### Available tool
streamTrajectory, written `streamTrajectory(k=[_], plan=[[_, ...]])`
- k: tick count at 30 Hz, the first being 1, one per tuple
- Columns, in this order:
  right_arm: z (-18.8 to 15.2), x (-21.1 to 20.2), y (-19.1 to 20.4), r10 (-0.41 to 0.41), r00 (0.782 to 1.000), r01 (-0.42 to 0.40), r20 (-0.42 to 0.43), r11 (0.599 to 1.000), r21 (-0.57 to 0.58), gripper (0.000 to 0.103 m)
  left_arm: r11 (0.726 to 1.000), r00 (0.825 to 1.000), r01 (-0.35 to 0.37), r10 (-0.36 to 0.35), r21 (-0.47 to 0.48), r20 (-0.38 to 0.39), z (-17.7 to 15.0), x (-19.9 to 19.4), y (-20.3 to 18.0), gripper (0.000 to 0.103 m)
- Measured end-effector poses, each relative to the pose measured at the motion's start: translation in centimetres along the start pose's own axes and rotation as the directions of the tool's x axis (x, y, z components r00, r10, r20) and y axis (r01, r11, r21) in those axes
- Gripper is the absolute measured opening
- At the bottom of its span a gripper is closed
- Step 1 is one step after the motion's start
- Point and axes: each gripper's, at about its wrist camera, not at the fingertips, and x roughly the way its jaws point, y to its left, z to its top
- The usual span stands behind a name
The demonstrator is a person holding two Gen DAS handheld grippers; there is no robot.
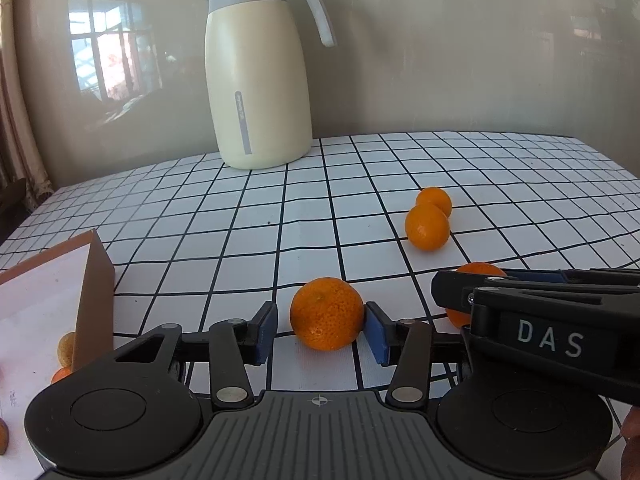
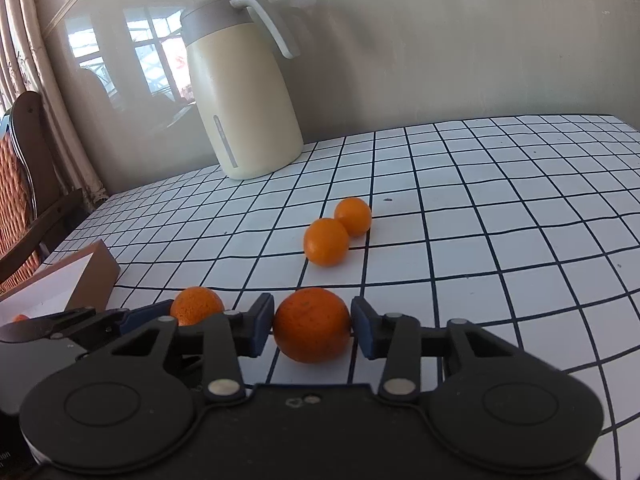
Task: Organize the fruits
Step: 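Grasp a tangerine with the left tool while the right tool grasps another tangerine, then carry both tangerines in the two tools over the white box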
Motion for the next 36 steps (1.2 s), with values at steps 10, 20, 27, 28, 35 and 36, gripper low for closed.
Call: streamTrajectory(k=[10,20,27,28,35,36], plan=[[-0.1,-0.3,-0.3,-0.009,1.0,0.009,0.008,1.0,0.01,0.031,1.0,1.0,0.001,-0.001,-0.019,0.006,-0.2,-0.3,0.0,0.038],[-0.4,-0.5,-0.7,-0.022,1.0,0.022,-0.003,1.0,0.006,0.034,1.0,1.0,-0.006,0.006,-0.009,0.004,-0.5,-0.7,0.0,0.038],[-0.4,-0.7,-0.5,-0.021,1.0,0.021,0.003,1.0,0.004,0.031,1.0,1.0,-0.006,0.006,-0.016,0.008,-0.6,-0.7,0.0,0.038],[-0.4,-0.8,-0.5,-0.023,1.0,0.023,0.006,1.0,0.002,0.031,1.0,1.0,-0.004,0.004,-0.02,0.009,-0.6,-0.7,0.1,0.038],[-0.9,-1.7,0.5,-0.038,0.999,0.039,0.011,0.995,-0.096,0.031,0.999,1.0,-0.008,0.009,-0.046,0.028,-0.7,-2.0,1.0,0.038],[-1.1,-1.9,0.6,-0.036,0.999,0.037,0.01,0.994,-0.107,0.031,0.999,1.0,-0.007,0.008,-0.05,0.025,-0.8,-2.2,1.1,0.038]])
